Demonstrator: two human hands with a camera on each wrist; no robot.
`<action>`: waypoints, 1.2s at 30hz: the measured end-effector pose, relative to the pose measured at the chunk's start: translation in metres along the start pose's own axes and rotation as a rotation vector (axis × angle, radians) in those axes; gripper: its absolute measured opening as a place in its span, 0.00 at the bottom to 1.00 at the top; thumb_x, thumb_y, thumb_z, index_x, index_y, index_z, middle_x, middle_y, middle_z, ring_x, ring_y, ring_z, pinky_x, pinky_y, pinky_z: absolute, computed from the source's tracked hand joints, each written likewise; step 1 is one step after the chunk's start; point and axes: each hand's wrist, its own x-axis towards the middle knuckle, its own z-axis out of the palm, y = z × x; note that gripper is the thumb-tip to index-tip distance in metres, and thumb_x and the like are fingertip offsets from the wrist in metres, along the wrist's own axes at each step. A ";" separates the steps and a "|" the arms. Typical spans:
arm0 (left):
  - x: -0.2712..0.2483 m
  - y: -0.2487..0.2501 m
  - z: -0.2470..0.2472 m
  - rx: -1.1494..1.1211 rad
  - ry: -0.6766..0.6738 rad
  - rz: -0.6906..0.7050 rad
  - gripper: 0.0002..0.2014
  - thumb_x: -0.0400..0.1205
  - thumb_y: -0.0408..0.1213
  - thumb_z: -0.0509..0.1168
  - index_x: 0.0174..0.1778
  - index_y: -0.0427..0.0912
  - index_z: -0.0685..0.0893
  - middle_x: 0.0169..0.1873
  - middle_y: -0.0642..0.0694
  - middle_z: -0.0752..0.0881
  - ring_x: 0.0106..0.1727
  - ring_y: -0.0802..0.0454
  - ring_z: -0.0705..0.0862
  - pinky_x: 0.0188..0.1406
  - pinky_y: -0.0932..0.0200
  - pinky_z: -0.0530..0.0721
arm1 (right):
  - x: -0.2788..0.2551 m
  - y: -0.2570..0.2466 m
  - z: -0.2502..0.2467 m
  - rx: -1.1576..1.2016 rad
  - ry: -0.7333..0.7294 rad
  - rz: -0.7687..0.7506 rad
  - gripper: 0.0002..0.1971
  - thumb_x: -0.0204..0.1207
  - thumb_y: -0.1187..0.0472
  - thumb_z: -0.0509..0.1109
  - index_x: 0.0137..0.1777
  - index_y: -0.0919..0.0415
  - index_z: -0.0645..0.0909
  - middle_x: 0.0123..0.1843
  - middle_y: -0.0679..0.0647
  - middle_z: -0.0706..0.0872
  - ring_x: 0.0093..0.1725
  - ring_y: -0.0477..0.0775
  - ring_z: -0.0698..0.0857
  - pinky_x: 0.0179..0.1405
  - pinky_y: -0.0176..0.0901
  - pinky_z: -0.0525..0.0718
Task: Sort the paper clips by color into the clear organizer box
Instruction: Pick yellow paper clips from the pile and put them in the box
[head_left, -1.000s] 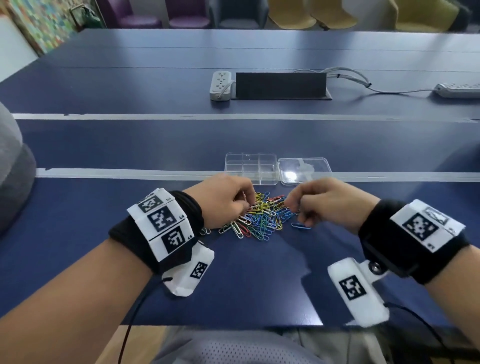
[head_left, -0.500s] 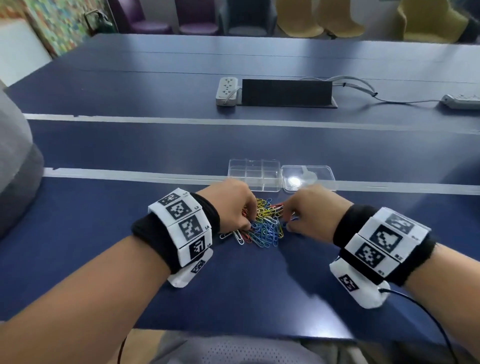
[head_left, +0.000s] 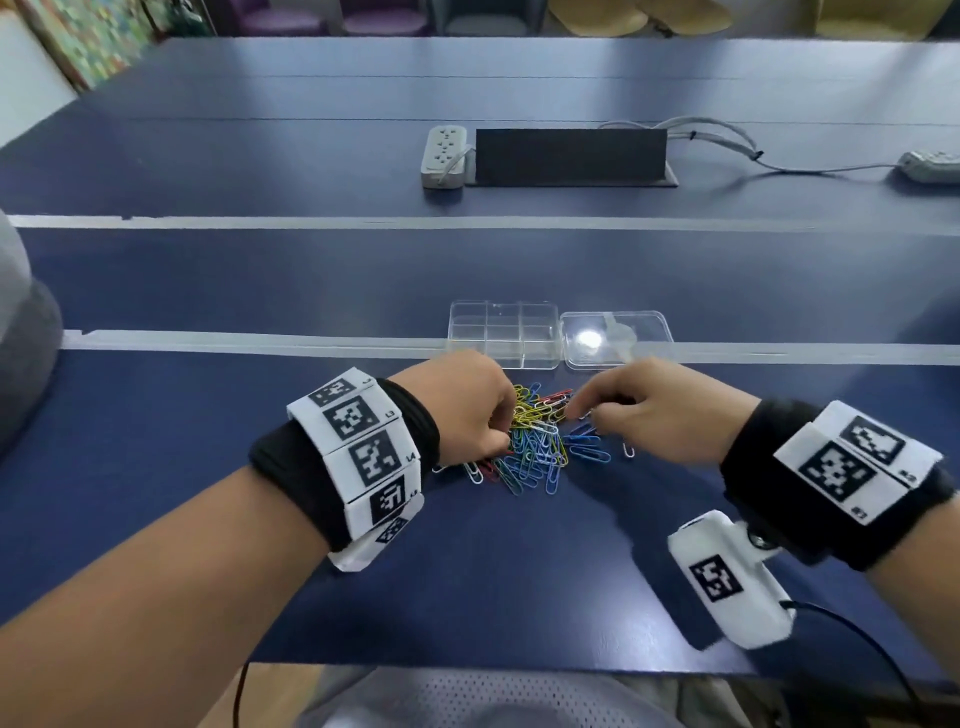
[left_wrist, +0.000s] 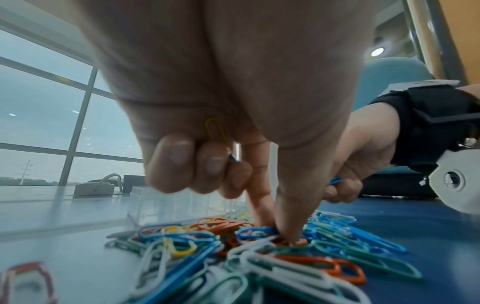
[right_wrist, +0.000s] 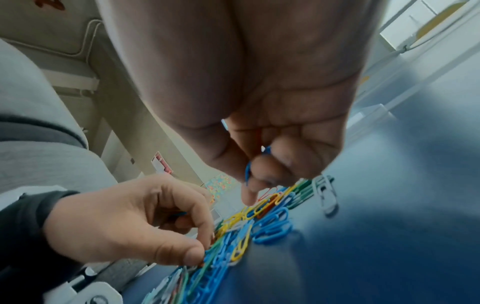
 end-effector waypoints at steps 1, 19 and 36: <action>0.000 0.001 0.000 0.005 -0.010 -0.003 0.05 0.77 0.42 0.67 0.37 0.46 0.85 0.40 0.49 0.82 0.43 0.53 0.77 0.43 0.63 0.75 | 0.000 0.000 0.001 0.036 -0.017 0.016 0.16 0.76 0.68 0.58 0.44 0.52 0.87 0.29 0.54 0.82 0.30 0.53 0.80 0.38 0.44 0.81; -0.008 0.004 -0.009 -1.043 -0.223 -0.191 0.11 0.81 0.20 0.53 0.45 0.40 0.76 0.30 0.43 0.81 0.26 0.51 0.81 0.17 0.64 0.82 | -0.008 -0.008 0.010 -0.394 0.049 -0.023 0.10 0.69 0.52 0.76 0.47 0.55 0.85 0.29 0.41 0.71 0.40 0.50 0.74 0.34 0.39 0.70; -0.004 0.002 -0.010 -0.858 -0.206 -0.103 0.15 0.76 0.22 0.61 0.44 0.50 0.82 0.30 0.53 0.88 0.40 0.49 0.84 0.41 0.55 0.79 | -0.012 -0.008 0.003 -0.257 0.062 -0.044 0.13 0.75 0.64 0.66 0.56 0.53 0.87 0.34 0.42 0.81 0.36 0.44 0.78 0.38 0.31 0.74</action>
